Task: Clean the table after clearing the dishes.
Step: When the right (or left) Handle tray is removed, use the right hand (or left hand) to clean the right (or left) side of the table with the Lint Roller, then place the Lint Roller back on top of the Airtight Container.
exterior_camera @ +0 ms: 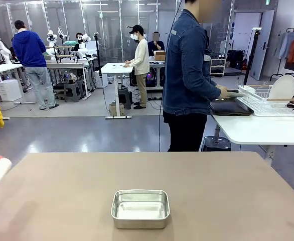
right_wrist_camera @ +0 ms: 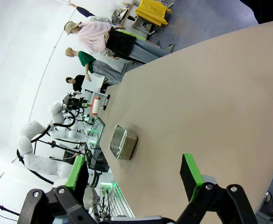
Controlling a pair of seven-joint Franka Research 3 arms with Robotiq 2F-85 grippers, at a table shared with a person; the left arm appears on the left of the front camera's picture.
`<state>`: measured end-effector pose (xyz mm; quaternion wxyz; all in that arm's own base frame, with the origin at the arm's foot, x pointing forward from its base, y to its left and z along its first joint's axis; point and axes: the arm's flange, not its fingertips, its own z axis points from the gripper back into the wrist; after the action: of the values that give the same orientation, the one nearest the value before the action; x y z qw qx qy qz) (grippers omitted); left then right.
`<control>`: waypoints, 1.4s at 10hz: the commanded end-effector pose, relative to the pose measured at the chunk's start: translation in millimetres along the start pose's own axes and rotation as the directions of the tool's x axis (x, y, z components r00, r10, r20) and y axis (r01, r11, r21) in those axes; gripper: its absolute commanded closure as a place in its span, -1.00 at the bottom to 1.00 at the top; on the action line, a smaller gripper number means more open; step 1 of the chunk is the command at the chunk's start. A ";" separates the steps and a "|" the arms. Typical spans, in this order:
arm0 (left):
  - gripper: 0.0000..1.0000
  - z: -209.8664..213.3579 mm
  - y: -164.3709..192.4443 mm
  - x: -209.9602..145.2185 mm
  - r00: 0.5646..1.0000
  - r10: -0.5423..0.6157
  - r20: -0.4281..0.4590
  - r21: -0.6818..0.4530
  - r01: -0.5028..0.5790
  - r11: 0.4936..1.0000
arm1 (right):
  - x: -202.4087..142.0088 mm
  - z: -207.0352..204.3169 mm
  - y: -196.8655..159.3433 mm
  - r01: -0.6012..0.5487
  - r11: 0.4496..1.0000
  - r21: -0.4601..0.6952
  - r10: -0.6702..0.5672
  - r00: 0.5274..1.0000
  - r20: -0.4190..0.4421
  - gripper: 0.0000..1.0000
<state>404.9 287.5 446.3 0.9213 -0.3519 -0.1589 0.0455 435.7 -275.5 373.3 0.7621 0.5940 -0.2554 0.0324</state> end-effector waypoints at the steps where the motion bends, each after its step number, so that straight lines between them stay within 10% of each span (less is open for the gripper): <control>1: 0.57 7.2 -2.2 -7.6 0.998 -0.017 0.060 -0.040 0.019 0.999 | -4.2 -1.9 3.6 0.000 1.000 -0.010 0.000 1.000 -0.002 -1.00; 11: 0.57 9.1 -6.1 -4.3 1.000 0.002 0.030 -0.029 -0.001 1.000 | -4.2 -1.9 3.6 0.000 1.000 -0.010 0.000 1.000 -0.002 -1.00; 14: 0.57 -34.3 -168.1 -1.2 0.912 -0.406 -0.062 -0.021 0.405 0.914 | -4.2 -1.9 3.6 0.000 1.000 -0.010 0.000 1.000 -0.002 -1.00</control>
<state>419.1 187.8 515.2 0.9171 -0.3382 -0.1842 -0.1030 435.9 -274.9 373.0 0.7620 0.5944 -0.2549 0.0326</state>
